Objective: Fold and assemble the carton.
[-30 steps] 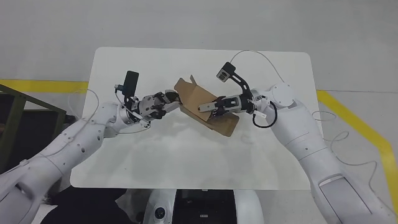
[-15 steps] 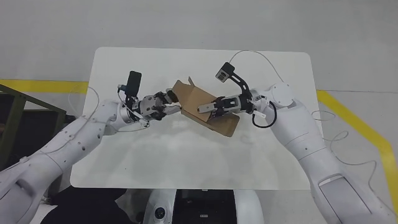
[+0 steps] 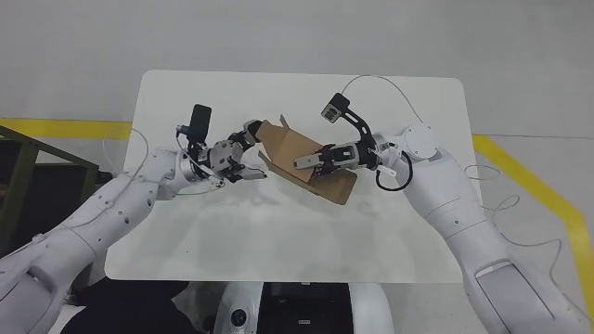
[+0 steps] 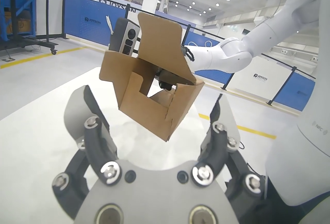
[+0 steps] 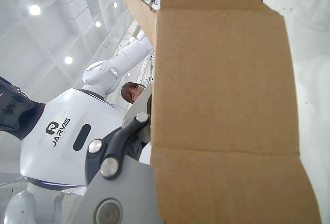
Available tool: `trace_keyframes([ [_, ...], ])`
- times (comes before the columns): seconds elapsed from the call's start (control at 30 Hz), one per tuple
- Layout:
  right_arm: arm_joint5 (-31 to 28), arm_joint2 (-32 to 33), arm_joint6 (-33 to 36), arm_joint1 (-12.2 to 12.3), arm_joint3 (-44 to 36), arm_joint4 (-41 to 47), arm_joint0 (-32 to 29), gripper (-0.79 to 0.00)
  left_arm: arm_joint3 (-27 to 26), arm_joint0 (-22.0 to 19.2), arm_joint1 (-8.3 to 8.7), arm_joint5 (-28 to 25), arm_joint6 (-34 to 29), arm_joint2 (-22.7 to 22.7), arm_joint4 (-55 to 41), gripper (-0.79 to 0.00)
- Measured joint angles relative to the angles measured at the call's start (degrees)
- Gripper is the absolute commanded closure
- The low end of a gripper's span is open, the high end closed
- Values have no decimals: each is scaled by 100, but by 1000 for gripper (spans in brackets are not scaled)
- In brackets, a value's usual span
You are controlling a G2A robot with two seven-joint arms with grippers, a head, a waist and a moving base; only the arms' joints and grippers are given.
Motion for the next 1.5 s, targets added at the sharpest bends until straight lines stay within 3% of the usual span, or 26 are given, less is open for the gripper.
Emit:
trace_keyframes([
  [0.2,-3,7,-3,8,-31,-24,-4,0,186,44,3,0,0,37,-211,-616],
  [0.37,36,-72,36,7,-101,-168,23,0,307,-19,2,0,-1,258,-517,-785],
  [0.77,55,-197,55,2,-156,-211,67,0,305,-411,35,0,-248,867,-908,-785],
  [1.5,76,-371,76,14,-277,-144,111,0,406,-762,17,0,-422,1311,-1255,-785],
])
